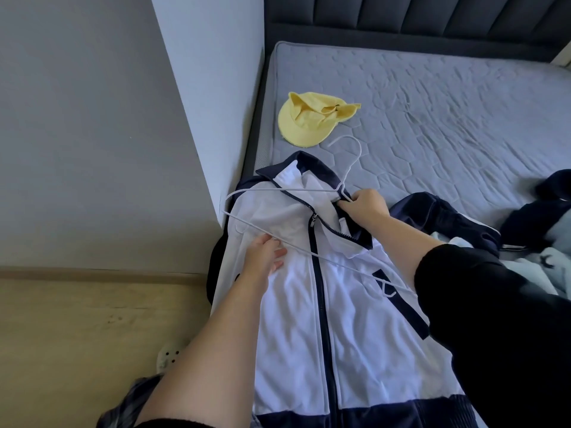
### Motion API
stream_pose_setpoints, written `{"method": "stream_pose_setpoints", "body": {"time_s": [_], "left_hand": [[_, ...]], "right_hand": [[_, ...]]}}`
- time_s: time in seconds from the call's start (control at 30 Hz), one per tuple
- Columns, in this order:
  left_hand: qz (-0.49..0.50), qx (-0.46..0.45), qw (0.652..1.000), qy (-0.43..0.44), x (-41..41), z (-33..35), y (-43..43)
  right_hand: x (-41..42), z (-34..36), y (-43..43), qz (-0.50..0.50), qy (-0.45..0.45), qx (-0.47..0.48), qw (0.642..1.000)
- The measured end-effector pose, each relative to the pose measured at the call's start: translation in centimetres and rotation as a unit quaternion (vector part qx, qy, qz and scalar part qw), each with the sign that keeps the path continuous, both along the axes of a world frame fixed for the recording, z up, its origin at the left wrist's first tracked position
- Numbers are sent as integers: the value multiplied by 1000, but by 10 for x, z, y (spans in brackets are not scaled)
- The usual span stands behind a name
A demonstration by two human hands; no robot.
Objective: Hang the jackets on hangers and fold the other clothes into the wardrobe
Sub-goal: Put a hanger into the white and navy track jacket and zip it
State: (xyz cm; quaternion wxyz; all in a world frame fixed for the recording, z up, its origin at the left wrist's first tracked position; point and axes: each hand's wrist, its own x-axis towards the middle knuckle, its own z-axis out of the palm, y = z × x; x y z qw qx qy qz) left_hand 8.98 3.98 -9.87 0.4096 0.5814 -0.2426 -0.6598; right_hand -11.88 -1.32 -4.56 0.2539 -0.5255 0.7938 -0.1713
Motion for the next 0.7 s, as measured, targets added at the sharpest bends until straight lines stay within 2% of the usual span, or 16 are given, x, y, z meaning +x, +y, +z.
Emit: {"method": "stream_pose_setpoints", "body": {"time_s": [0.17, 0.27, 0.4, 0.47, 0.53, 0.6, 0.7], "left_hand": [[-58, -25, 997, -42, 2, 5, 3], [-78, -64, 991, -93, 4, 21, 9], [55, -131, 978, -149, 20, 48, 12], [127, -150, 965, -173, 31, 64, 17], [156, -160, 956, -190, 42, 75, 23], [140, -181, 947, -223, 51, 87, 27], [60, -204, 937, -279, 54, 108, 32]], "right_hand": [[-8, 16, 0, -27, -41, -47, 998], [-16, 35, 10, -12, -172, -49, 984], [-29, 70, 28, 33, -288, -42, 956], [-33, 89, 37, 54, -357, -25, 932], [-35, 109, 48, 80, -418, -5, 905], [-36, 129, 59, 103, -458, 4, 883], [-31, 155, 77, 157, -490, 25, 857]]}}
